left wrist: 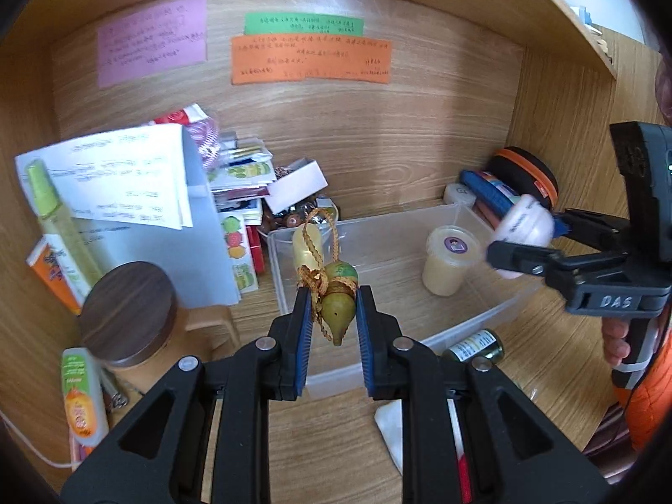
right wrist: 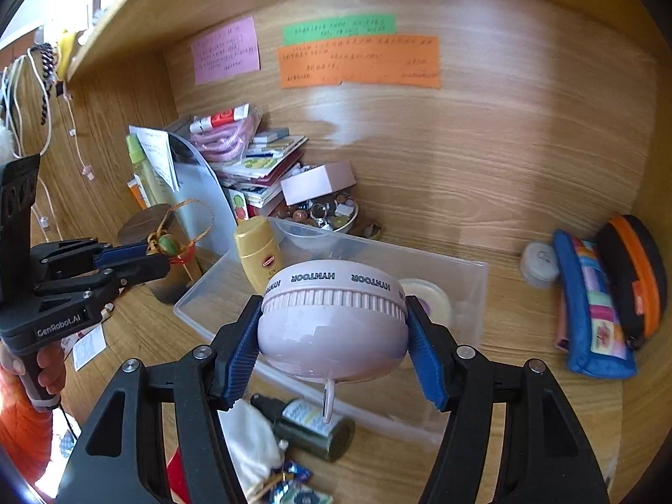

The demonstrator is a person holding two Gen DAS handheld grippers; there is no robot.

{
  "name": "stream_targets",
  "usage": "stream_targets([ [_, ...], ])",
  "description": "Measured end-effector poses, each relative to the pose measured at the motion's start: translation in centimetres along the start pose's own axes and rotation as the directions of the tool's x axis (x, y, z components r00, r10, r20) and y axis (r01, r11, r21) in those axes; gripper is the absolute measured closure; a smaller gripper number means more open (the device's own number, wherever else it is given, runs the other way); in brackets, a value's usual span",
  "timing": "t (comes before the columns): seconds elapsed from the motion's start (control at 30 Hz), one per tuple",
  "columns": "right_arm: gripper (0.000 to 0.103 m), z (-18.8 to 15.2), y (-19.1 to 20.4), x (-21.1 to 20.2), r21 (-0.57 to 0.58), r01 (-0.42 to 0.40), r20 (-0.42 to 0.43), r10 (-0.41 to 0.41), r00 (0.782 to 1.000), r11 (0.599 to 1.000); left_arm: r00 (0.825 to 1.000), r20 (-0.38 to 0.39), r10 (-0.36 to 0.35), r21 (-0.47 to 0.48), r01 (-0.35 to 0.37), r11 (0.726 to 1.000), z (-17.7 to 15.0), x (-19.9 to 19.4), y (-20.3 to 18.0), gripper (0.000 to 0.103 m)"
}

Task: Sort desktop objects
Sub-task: 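Lift and carry the pink fan and gourd ornament with both tools into the clear box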

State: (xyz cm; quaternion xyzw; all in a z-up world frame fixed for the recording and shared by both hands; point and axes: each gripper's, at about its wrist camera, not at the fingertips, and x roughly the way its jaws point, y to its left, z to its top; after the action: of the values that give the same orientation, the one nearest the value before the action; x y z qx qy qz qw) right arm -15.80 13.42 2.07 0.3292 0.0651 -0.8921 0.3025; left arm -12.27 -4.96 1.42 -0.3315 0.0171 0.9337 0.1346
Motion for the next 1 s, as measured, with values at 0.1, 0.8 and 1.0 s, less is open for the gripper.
stream_targets([
  [0.1,0.042,0.3,0.3,2.0,-0.015,-0.002,-0.034,0.002,0.999,1.000,1.000,-0.026,-0.014,0.009,0.014,1.000,0.3,1.4,0.1,0.083],
  [0.8,0.042,0.5,2.4,9.4,-0.139,-0.001,-0.203,-0.027,0.979,0.990,0.981,-0.188,-0.053,0.059,0.065,0.996,-0.4,7.2,0.1,0.083],
  [1.0,0.042,0.4,2.8,10.5,-0.175,0.000,-0.243,-0.043,0.969,0.985,0.973,-0.229,-0.041,0.097,0.065,0.993,-0.1,8.1,-0.3,0.083],
])
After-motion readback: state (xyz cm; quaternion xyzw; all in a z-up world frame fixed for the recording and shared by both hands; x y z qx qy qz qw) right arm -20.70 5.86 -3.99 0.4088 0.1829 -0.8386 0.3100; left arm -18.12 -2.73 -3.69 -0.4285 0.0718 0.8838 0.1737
